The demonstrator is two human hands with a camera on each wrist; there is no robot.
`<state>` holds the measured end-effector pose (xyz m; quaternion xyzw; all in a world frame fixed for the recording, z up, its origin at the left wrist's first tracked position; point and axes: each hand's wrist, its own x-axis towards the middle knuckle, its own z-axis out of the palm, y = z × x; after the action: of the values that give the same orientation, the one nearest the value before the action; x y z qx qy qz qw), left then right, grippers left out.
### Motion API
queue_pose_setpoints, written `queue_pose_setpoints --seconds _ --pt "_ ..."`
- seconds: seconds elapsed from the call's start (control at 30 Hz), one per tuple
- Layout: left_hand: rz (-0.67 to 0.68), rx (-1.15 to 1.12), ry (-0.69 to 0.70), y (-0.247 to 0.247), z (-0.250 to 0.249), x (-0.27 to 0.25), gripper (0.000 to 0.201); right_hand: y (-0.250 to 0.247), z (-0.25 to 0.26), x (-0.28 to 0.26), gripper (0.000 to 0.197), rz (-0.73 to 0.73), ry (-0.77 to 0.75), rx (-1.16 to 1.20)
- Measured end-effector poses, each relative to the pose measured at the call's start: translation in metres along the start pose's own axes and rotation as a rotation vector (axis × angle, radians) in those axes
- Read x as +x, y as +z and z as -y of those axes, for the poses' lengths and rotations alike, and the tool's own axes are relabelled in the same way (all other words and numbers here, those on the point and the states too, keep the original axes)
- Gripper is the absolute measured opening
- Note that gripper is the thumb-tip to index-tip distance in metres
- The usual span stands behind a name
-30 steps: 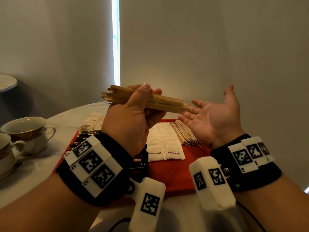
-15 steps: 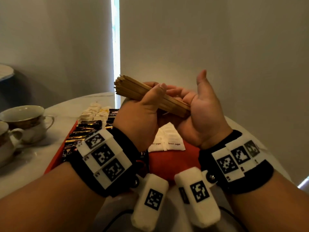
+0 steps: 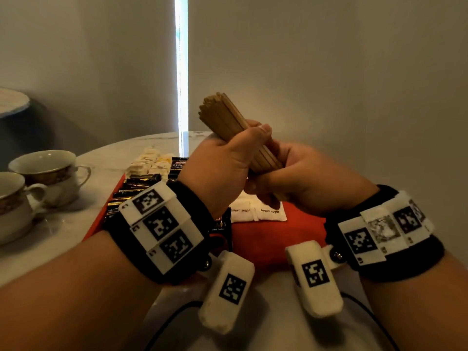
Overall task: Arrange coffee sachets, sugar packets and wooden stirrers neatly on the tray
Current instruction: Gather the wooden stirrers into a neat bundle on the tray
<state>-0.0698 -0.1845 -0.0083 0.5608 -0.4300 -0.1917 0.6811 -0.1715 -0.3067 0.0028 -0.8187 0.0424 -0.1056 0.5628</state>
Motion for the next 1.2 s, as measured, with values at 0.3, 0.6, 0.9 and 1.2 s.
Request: queue_pose_setpoints --seconds 0.3,0.6,0.9,1.2 --pt "0.124 0.016 -0.025 -0.009 0.001 0.008 0.022 0.005 -0.002 0.001 0.014 0.041 0.033 0.113" --pt "-0.061 -0.054 0.085 -0.015 -0.006 0.009 0.032 0.017 -0.002 0.005 0.02 0.185 0.103 0.274" --pt "-0.005 -0.099 0.01 -0.009 -0.006 0.008 0.024 0.015 0.002 0.0 0.015 0.088 0.056 0.209" --pt "-0.069 -0.314 0.115 -0.032 -0.028 0.015 0.066 0.006 0.0 0.001 0.022 0.253 0.159 0.079"
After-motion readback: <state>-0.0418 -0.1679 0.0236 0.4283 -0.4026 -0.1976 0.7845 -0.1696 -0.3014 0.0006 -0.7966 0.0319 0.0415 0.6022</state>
